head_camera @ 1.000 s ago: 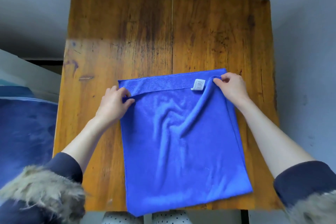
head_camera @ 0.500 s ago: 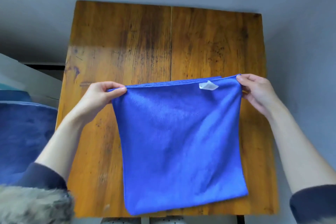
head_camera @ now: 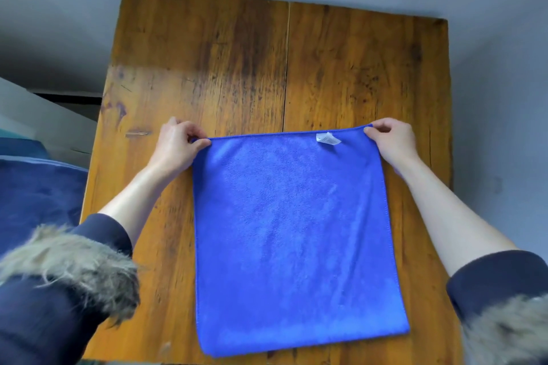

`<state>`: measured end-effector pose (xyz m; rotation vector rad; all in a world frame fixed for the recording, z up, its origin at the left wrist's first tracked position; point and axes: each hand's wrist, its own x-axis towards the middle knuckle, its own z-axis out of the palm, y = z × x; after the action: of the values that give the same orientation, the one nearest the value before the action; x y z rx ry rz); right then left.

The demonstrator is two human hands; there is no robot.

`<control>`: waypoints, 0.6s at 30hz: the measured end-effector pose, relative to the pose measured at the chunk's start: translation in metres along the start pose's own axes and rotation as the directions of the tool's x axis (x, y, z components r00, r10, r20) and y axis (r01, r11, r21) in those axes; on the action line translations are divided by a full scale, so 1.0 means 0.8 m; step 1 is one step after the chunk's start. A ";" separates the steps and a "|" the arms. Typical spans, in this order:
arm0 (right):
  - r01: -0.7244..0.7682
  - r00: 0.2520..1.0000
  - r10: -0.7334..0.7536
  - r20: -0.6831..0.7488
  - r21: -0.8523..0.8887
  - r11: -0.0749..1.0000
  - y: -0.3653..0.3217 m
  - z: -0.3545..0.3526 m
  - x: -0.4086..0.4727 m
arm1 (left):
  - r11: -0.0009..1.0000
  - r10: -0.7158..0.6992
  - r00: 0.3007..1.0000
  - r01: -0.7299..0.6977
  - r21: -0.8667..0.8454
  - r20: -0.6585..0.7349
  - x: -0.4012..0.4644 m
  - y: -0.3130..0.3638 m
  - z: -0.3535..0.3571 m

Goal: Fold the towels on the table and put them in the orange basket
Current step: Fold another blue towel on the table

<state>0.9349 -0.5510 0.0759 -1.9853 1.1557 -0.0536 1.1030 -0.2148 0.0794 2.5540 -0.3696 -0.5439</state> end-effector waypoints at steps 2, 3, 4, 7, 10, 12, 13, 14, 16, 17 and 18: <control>0.005 1.000 -0.005 0.007 -0.007 1.000 0.000 0.000 0.001 | 1.000 0.009 1.000 -0.009 0.011 0.004 0.000 -0.001 0.000; -0.008 1.000 0.008 0.013 -0.009 1.000 0.000 0.000 0.001 | 1.000 0.005 1.000 -0.005 0.014 0.007 0.001 -0.001 0.001; -0.026 0.999 0.027 0.025 -0.014 1.000 -0.001 -0.001 0.002 | 1.000 -0.005 1.000 0.005 0.012 0.010 0.002 -0.001 0.001; -0.065 0.993 0.065 0.094 -0.011 0.998 -0.006 -0.003 0.005 | 1.000 -0.015 0.999 0.016 -0.021 0.032 0.002 0.000 -0.001; -0.097 0.985 0.087 0.150 0.067 0.993 -0.010 -0.009 0.001 | 1.000 0.011 0.997 -0.012 0.002 0.079 -0.001 -0.002 -0.007; -0.132 0.969 0.099 0.224 0.137 0.982 -0.013 -0.017 -0.007 | 1.000 0.019 0.995 -0.020 0.011 0.098 -0.005 -0.004 -0.013; -0.156 0.958 0.104 0.268 0.184 0.970 -0.015 -0.023 -0.012 | 1.000 0.013 0.995 -0.012 -0.009 0.100 -0.009 -0.005 -0.018; -0.189 0.944 0.109 0.310 0.241 0.952 -0.017 -0.031 -0.018 | 0.998 -0.002 0.995 0.007 -0.055 0.101 -0.013 -0.005 -0.023; -0.271 0.909 0.110 0.403 0.368 0.889 -0.024 -0.052 -0.032 | 0.974 -0.043 0.989 0.074 -0.216 0.141 -0.022 -0.008 -0.038; -0.311 0.888 0.100 0.450 0.424 0.851 -0.028 -0.064 -0.040 | 0.944 -0.052 0.983 0.107 -0.313 0.177 -0.028 -0.008 -0.048; -0.339 0.869 0.083 0.487 0.466 0.817 -0.033 -0.076 -0.049 | 0.904 -0.048 0.977 0.131 -0.407 0.207 -0.035 -0.007 -0.059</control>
<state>0.9058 -0.5538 0.1471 -1.2608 0.9218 0.1753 1.1003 -0.1809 0.1224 2.1149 -0.1747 -0.8136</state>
